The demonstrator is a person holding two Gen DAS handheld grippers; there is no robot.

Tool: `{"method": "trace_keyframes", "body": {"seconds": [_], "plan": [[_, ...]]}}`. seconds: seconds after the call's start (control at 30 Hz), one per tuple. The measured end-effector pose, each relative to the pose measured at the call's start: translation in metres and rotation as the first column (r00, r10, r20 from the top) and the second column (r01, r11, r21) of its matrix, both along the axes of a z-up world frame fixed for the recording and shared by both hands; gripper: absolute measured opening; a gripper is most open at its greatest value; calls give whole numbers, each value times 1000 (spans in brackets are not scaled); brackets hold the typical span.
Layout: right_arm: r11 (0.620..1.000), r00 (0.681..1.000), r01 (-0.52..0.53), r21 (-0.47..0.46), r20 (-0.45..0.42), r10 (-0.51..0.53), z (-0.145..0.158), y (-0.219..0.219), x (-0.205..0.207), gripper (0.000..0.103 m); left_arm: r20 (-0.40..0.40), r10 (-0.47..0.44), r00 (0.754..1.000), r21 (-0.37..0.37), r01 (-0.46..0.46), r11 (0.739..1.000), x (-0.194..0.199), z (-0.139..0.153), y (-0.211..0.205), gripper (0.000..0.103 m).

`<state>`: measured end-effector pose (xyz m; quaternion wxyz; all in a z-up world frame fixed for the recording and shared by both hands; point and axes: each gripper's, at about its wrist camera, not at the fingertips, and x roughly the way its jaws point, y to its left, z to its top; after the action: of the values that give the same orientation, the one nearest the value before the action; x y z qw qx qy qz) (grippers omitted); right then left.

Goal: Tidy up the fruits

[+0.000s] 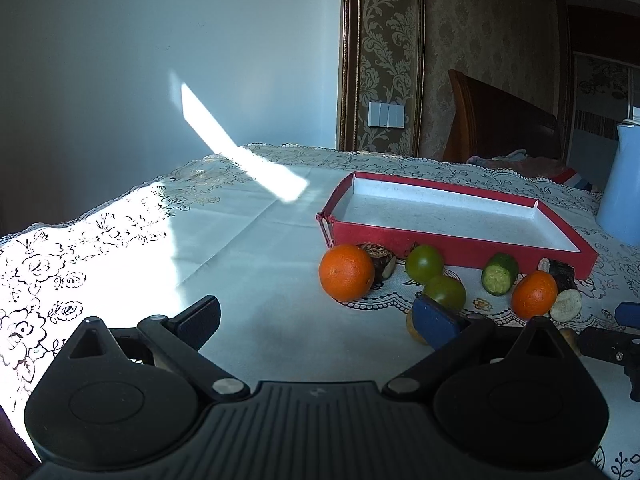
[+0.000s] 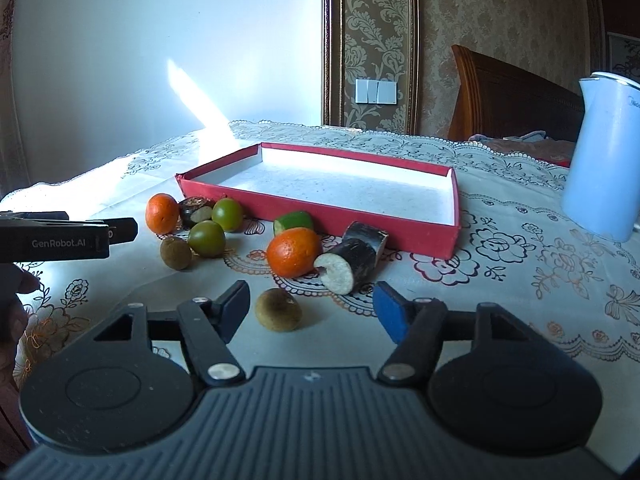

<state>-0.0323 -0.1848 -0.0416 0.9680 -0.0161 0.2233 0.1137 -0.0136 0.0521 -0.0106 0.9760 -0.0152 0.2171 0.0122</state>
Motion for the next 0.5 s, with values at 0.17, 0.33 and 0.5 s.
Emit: {"method": "trace_keyframes", "body": {"seconds": [0.17,0.33,0.5], "plan": [[1000,999,-15,-15,-50,14,-1,7,7,61,-4,-16,1000,-5,16,1000,2,-1,-2,103],[1000,995,-22,-2,-98,22,-5,7,17,61,-3,-41,999,13,41,999,2,0,-11,102],[1000,992,-26,6,-125,26,-7,6,23,50,0,-64,998,27,64,998,5,2,-20,102]]}}
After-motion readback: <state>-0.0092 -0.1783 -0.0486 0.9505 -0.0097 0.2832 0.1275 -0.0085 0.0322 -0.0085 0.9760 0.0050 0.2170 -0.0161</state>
